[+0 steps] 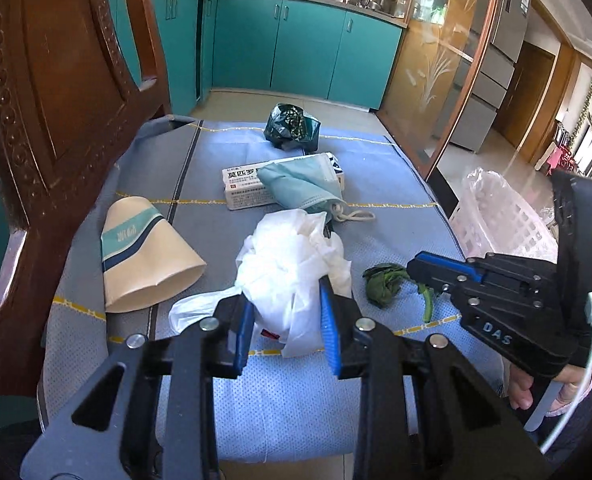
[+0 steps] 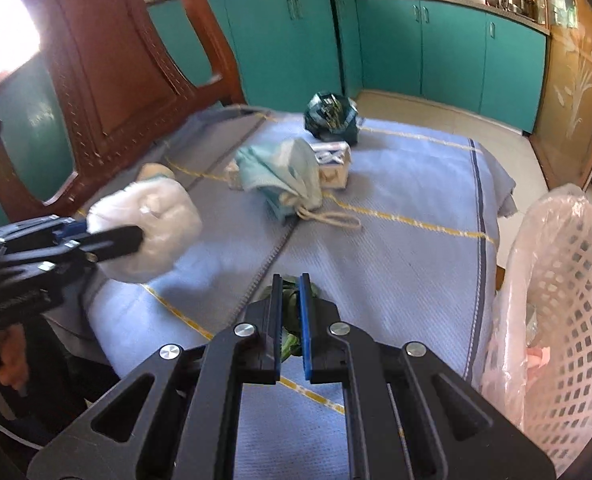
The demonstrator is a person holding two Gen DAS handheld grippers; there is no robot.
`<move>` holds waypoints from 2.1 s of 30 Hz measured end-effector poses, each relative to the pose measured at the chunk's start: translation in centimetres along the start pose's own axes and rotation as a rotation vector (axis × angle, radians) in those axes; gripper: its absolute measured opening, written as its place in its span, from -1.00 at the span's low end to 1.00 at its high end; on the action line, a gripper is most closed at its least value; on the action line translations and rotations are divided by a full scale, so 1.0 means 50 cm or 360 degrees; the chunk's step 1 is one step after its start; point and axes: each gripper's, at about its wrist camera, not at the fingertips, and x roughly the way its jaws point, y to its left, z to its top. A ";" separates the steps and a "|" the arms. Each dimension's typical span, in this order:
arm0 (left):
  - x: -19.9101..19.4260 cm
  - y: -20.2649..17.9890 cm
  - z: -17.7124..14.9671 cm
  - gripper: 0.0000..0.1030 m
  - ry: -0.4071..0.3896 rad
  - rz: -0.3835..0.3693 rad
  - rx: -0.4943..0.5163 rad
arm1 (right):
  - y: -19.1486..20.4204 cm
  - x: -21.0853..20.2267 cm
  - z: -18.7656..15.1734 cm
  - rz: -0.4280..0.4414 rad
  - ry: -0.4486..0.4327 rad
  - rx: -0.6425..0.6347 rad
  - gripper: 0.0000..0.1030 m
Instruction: Collect trash
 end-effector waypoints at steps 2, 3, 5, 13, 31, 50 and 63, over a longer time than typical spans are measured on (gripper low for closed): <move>-0.002 -0.001 0.000 -0.42 -0.0007 0.0004 0.0002 | -0.009 0.007 -0.004 -0.0039 0.0027 0.0021 -0.81; -0.005 -0.002 0.001 -0.41 -0.0013 0.0007 0.0004 | -0.012 0.010 -0.005 -0.0061 0.0042 0.0028 -0.75; -0.009 -0.003 0.000 -0.41 -0.0023 0.0012 0.0007 | -0.017 0.014 -0.007 -0.0102 0.0056 0.0038 -0.46; -0.023 0.001 -0.001 -0.42 -0.0049 0.0017 -0.0003 | -0.017 0.040 -0.014 -0.0216 0.0146 0.0000 -0.01; -0.041 0.001 -0.006 -0.41 -0.0070 0.0026 -0.0005 | 0.009 0.041 -0.017 -0.0239 0.0114 -0.0149 -0.80; -0.057 -0.008 0.001 -0.41 -0.0128 0.0067 0.0038 | -0.003 -0.037 0.010 -0.0178 -0.0197 -0.0055 -0.82; -0.066 -0.007 0.001 -0.41 -0.0153 0.0085 0.0039 | 0.015 -0.049 0.010 -0.0154 -0.0246 -0.0108 -0.82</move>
